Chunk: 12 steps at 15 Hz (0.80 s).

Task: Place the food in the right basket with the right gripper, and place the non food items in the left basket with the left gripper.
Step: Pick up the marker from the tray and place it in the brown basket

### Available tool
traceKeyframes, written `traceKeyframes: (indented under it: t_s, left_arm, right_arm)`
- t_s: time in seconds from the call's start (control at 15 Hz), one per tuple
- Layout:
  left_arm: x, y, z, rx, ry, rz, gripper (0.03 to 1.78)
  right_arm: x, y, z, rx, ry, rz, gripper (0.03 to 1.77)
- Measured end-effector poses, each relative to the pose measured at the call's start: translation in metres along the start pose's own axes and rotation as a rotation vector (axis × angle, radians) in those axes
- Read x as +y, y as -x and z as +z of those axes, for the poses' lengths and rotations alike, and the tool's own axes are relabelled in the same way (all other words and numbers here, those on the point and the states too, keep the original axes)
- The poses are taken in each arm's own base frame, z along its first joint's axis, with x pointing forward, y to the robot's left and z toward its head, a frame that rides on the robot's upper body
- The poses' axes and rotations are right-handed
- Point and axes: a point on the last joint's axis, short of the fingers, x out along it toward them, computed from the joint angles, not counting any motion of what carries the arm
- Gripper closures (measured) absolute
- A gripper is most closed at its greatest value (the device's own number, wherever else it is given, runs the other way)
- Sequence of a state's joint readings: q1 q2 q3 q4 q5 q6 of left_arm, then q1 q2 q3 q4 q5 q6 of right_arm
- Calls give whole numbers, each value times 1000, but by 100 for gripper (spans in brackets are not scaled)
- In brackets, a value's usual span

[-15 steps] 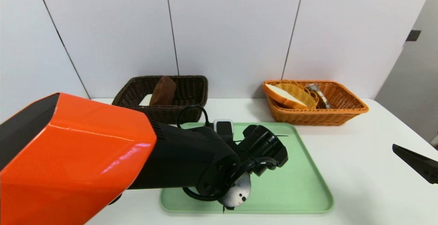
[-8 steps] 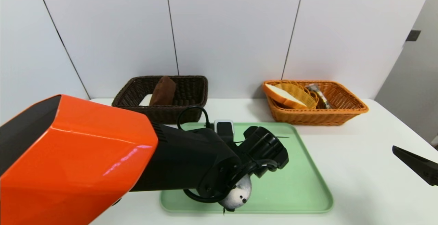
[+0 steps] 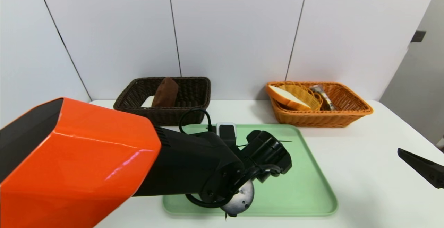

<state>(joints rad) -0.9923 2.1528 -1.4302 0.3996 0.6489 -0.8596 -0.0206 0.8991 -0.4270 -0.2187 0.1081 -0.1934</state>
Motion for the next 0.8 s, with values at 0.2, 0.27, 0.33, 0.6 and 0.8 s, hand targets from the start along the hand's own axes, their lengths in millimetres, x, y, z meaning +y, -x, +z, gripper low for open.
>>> traceKeyframes:
  t_s: [0.2, 0.27, 0.33, 0.6, 0.8]
  left_arm:
    - [0, 0, -1, 2, 0, 2, 97]
    - [1, -1, -2, 3, 1, 3, 99]
    - [1, -1, -2, 5, 0, 4, 99]
    - [3, -1, -3, 8, 0, 7, 99]
    - [4, 1, -2, 9, 1, 4, 99]
  right_arm:
    - [0, 0, 0, 0, 0, -1, 9]
    - [0, 0, 0, 1, 0, -1, 9]
    - [0, 0, 0, 1, -1, 0, 9]
    - [0, 1, -2, 3, -3, 0, 9]
    - [1, 2, -2, 0, -2, -1, 9]
